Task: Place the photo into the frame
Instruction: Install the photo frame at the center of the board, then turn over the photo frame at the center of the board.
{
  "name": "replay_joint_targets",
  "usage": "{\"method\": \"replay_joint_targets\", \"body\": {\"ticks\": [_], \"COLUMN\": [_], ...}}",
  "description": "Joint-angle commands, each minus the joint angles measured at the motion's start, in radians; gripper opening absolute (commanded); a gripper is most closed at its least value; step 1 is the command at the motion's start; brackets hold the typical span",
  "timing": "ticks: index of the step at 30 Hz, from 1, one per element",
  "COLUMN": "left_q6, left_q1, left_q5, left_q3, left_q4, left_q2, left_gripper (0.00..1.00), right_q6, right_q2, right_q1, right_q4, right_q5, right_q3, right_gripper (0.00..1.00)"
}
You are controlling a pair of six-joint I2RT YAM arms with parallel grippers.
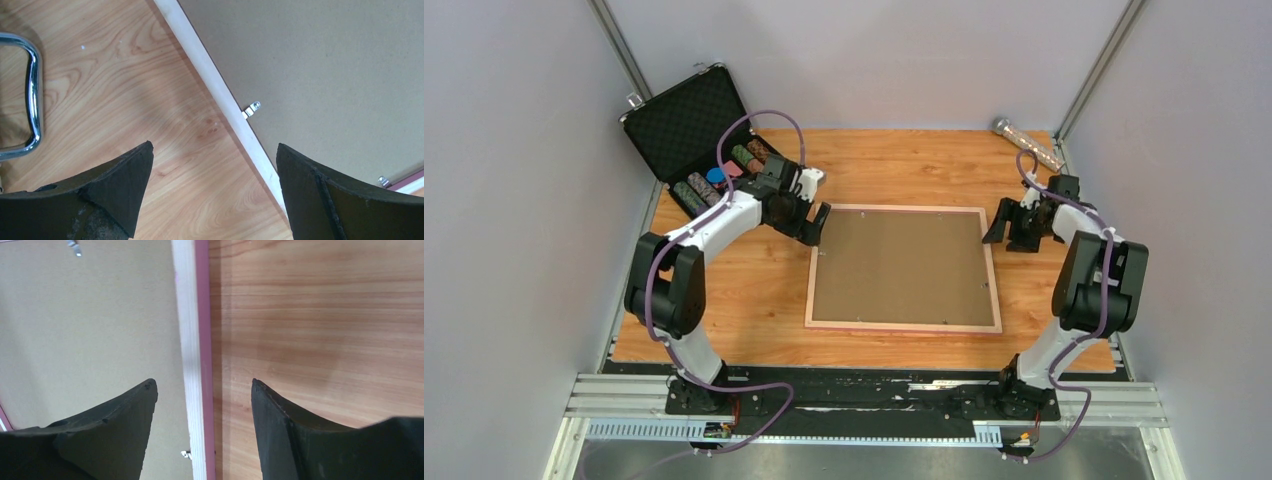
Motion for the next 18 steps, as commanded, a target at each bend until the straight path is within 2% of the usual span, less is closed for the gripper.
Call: {"method": "replay_joint_targets", "body": {"ticks": [1, 9, 18], "left_q6": [0.047, 0.121, 0.159], "left_q1": [0.006, 0.011, 0.011], "left_q5": [-0.01, 0.008, 0.051], "left_q3": [-0.037, -0.066, -0.122], "left_q4": [0.017, -0.006, 0.009], "left_q2": [-0.072, -0.128, -0.121], "left_gripper": [1.0, 1.0, 1.0], "right_q6": [-0.08, -0.302, -0.521], "right_q2": [-0.124, -0.324, -0.568], "right_q1": [-0.003, 0.111, 0.429], "right_q4": [-0.015, -0.083, -0.13], "right_q5": [-0.02, -0.046, -0.01], "right_q3": [0.003, -0.096, -0.281], "right_gripper": [0.68, 0.68, 0.67]}}
